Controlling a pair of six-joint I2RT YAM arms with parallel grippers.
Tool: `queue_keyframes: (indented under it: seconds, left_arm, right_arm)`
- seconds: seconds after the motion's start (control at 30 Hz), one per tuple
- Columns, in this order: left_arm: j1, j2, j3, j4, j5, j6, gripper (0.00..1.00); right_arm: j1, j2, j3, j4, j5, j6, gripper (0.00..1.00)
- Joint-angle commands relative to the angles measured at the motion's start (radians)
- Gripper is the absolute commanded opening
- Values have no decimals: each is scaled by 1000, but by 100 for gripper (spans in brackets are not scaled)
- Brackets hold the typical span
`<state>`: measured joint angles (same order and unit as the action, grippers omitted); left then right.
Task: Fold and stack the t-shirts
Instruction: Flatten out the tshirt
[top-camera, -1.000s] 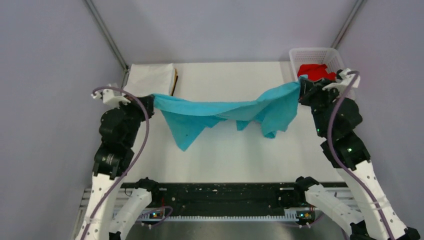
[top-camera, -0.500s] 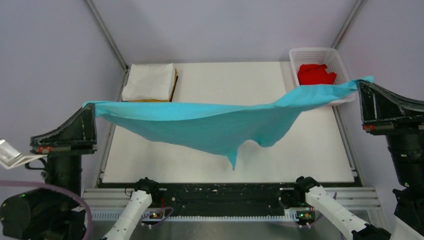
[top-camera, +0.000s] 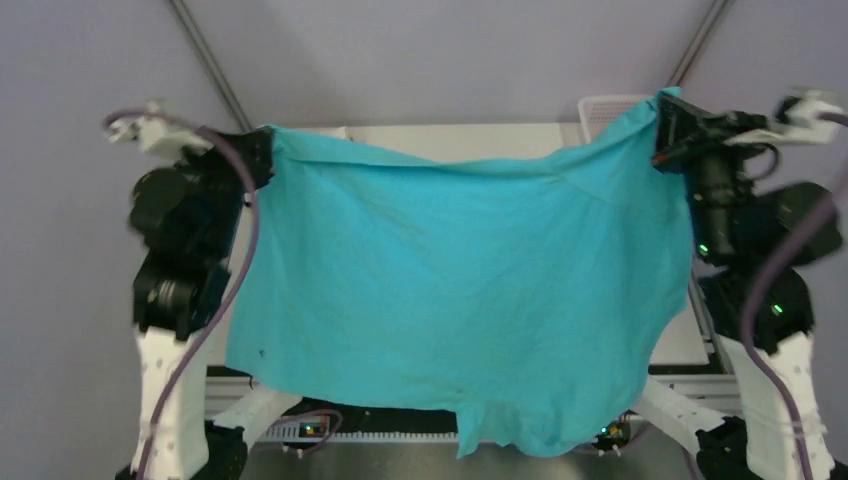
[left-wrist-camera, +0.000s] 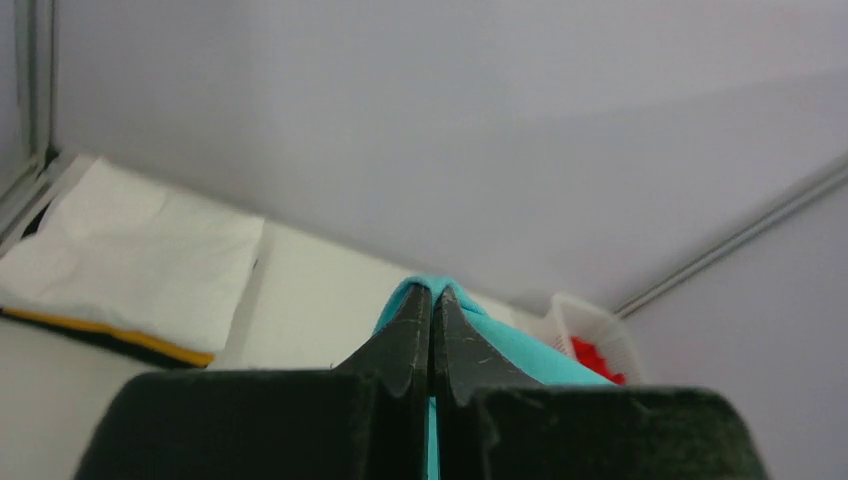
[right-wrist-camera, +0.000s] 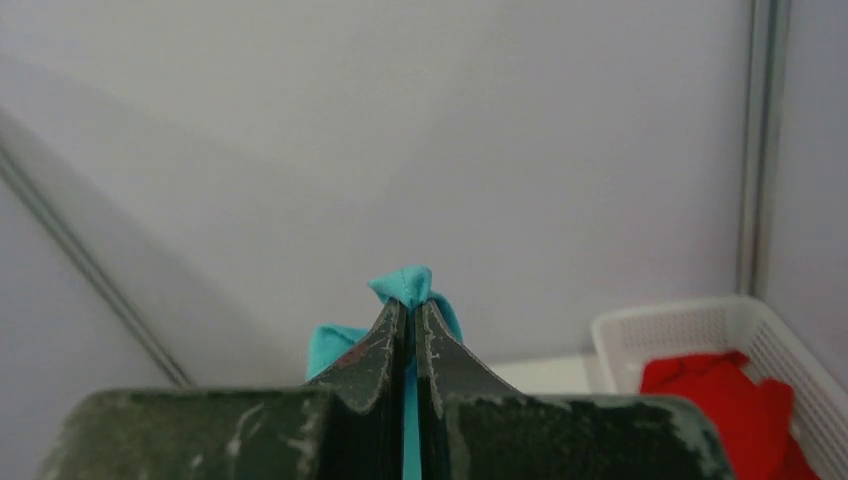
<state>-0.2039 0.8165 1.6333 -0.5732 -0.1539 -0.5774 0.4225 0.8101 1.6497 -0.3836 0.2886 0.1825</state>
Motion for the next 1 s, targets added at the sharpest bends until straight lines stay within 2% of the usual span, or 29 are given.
queue_keyframes:
  seconds: [0.0, 0.07, 0.13, 0.17, 0.2, 0.27, 0.3, 0.33, 0.37, 0.4, 0.47, 0.5, 0.53, 0.73, 0.97]
  left_arm:
    - [0, 318, -99, -48, -107, -20, 0]
    - [1, 457, -124, -52, -125, -33, 0]
    - [3, 608, -142, -47, -124, -49, 0]
    - [5, 694, -144, -44, -125, -56, 3]
    - [9, 773, -138, -44, -129, -74, 9]
    - [27, 954, -63, -90, -121, -93, 31]
    - [34, 1063, -2, -137, -118, -106, 44]
    - [41, 1137, 52, -170, -113, -108, 55]
    - [47, 1191, 102, -198, -86, -97, 65]
    - [54, 1227, 149, -227, -51, -97, 74]
    - [57, 1243, 169, -224, -8, -87, 81]
    - [57, 1229, 155, -205, 7, -81, 93]
    - [57, 1207, 131, -177, 28, -72, 98]
    - [54, 1084, -20, -107, 104, -56, 99]
    - [36, 938, -237, -31, 215, -12, 99]
  right_arm:
    - [-5, 198, -202, 171, 333, -117, 0]
    - [-9, 290, -289, 238, 399, -138, 0]
    - [-26, 381, -382, 313, 398, -133, 0]
    - [-47, 427, -429, 348, 365, -114, 0]
    - [-71, 484, -472, 387, 318, -87, 0]
    - [-129, 630, -530, 475, 200, -19, 1]
    - [-142, 706, -539, 530, 153, -7, 8]
    - [-148, 782, -527, 543, 123, -2, 25]
    - [-148, 846, -498, 529, 111, 3, 48]
    - [-149, 905, -452, 498, 100, 14, 60]
    - [-148, 969, -373, 424, 100, 51, 77]
    - [-149, 975, -357, 409, 87, 55, 94]
    - [-149, 970, -354, 403, 61, 61, 98]
    - [-149, 855, -448, 341, -40, 136, 99]
    - [-147, 732, -646, 279, -194, 237, 99]
